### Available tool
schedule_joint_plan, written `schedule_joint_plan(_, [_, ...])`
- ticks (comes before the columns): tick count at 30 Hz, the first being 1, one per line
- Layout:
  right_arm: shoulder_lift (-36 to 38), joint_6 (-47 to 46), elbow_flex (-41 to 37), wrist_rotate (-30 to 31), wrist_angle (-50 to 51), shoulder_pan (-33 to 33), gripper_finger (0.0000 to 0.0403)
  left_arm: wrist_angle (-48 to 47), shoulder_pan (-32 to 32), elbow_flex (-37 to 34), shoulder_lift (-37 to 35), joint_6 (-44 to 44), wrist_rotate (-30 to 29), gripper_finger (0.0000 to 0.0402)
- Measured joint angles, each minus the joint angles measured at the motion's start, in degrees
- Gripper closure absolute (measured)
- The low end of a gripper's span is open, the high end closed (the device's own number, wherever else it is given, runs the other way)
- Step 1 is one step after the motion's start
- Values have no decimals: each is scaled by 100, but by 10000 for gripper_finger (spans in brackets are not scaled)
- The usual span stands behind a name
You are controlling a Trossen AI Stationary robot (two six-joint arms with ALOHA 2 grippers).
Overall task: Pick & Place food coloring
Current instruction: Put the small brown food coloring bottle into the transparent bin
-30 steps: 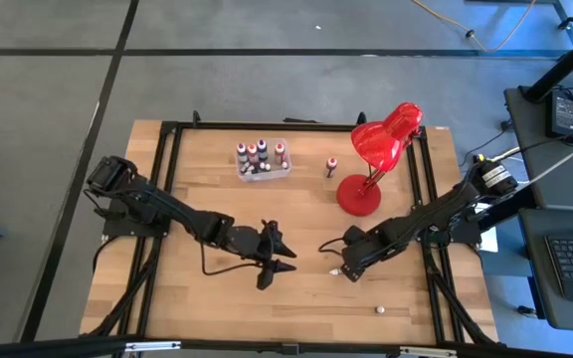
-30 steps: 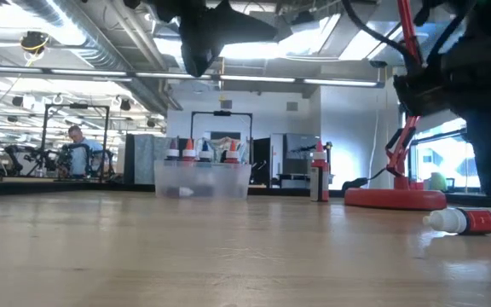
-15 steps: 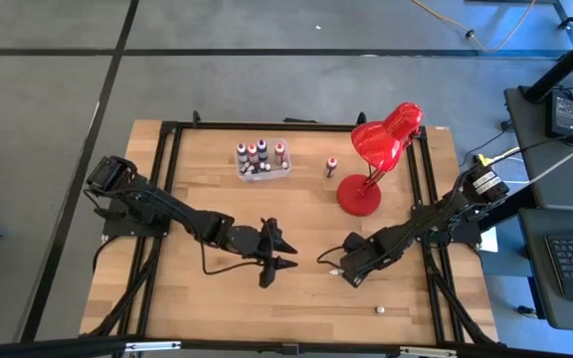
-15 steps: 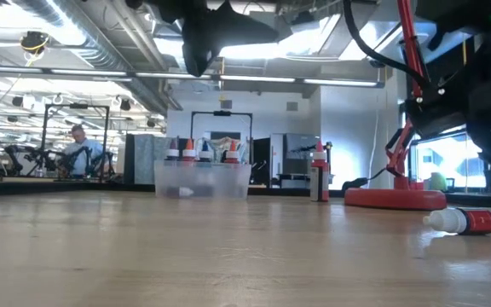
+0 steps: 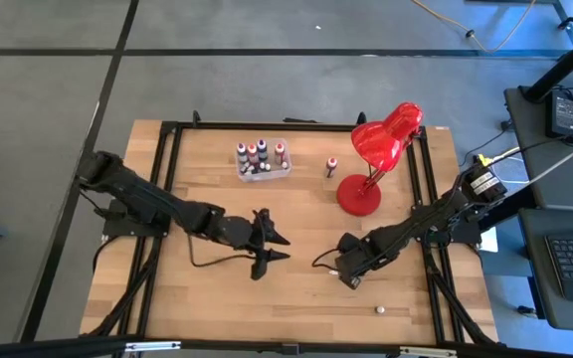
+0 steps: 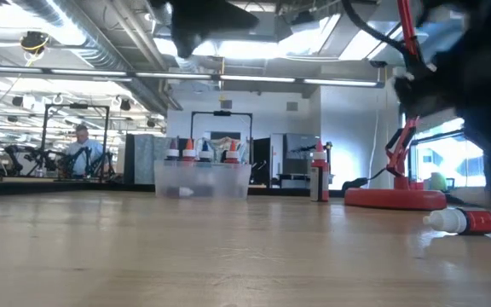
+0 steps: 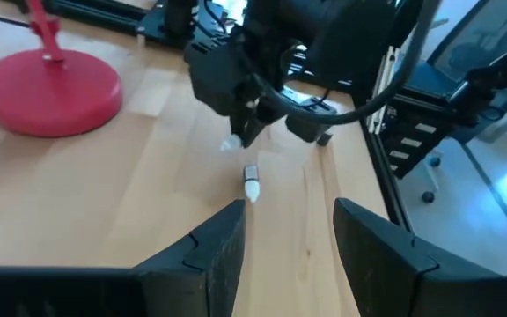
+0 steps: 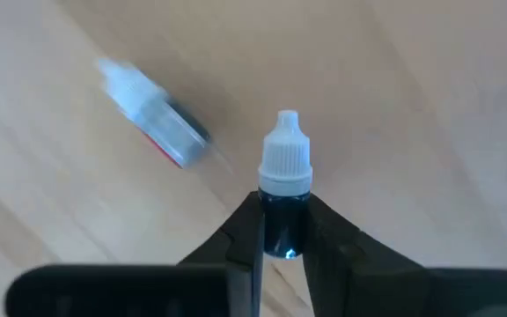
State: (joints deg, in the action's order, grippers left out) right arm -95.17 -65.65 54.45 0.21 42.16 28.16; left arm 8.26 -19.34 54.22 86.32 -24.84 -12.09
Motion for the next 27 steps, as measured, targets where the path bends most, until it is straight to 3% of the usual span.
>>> schedule_joint_plan(10, [-85, 1802, 1418, 523, -268, -931, 340, -2197, 11, 2, -1942, -111, -33, 233])
schedule_joint_plan(16, [-524, 2905, 2237, 580, -579, -1705, 338, -2963, -18, 2, -2980, -93, -97, 233])
schedule_joint_plan(27, [-2086, 4159, 3795, 108, -761, -2591, 337, -3489, -24, 2, -3475, 356, -199, 233])
